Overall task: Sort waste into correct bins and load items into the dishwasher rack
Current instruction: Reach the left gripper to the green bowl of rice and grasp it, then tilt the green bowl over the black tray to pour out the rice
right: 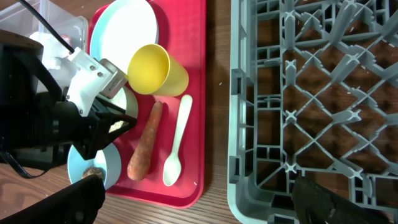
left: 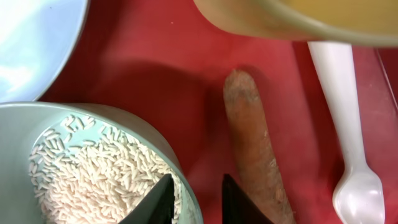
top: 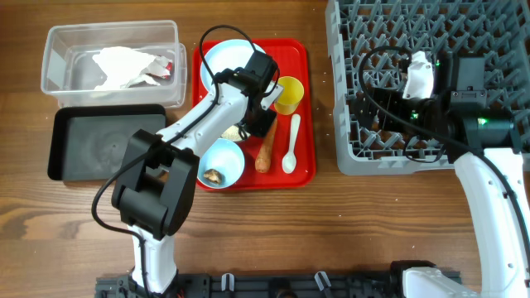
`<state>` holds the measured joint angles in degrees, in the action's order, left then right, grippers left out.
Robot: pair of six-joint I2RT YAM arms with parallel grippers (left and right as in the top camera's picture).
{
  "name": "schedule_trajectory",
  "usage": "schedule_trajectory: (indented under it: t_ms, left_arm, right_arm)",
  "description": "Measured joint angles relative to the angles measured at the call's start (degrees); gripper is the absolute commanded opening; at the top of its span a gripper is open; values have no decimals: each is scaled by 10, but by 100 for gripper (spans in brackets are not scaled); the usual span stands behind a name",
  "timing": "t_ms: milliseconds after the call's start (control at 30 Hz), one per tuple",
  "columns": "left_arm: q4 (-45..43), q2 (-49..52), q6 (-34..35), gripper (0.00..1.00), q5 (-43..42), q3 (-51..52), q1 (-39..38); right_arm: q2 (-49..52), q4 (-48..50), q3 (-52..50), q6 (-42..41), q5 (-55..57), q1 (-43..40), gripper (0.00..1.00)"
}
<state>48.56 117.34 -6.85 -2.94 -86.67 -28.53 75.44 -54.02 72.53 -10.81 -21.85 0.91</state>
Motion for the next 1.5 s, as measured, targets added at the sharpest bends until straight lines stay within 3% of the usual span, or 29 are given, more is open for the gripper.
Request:
schedule_trajectory:
  t_ms: [67, 333, 500, 667, 733, 900, 1000, 1233, 1500]
  left_arm:
    - [-3, 0, 1, 4, 0, 1, 0]
    - [-10, 0, 12, 4, 4, -1, 0]
    - [88, -4, 50, 4, 5, -68, 9]
    - [168, -76, 140, 4, -1, -104, 39]
    - [199, -122, 179, 4, -12, -110, 97]
    - [331, -150, 195, 4, -33, -113, 266]
    - [313, -150, 187, 4, -42, -94, 363]
    - [125, -153, 68, 4, -261, 52, 514]
    - [91, -153, -53, 4, -506, 146, 613]
  right_arm:
    - [0, 0, 0, 0, 0, 0, 100]
    - [0, -1, 0, 0, 0, 0, 100]
    - [0, -5, 0, 0, 0, 0, 100]
    - [1, -4, 0, 0, 0, 0, 100]
    - [1, -4, 0, 0, 0, 0, 100]
    - [1, -9, 0, 0, 0, 0, 100]
    - [1, -7, 0, 0, 0, 0, 100]
    - [1, -5, 0, 0, 0, 0, 100]
    - [1, -5, 0, 0, 0, 0, 100]
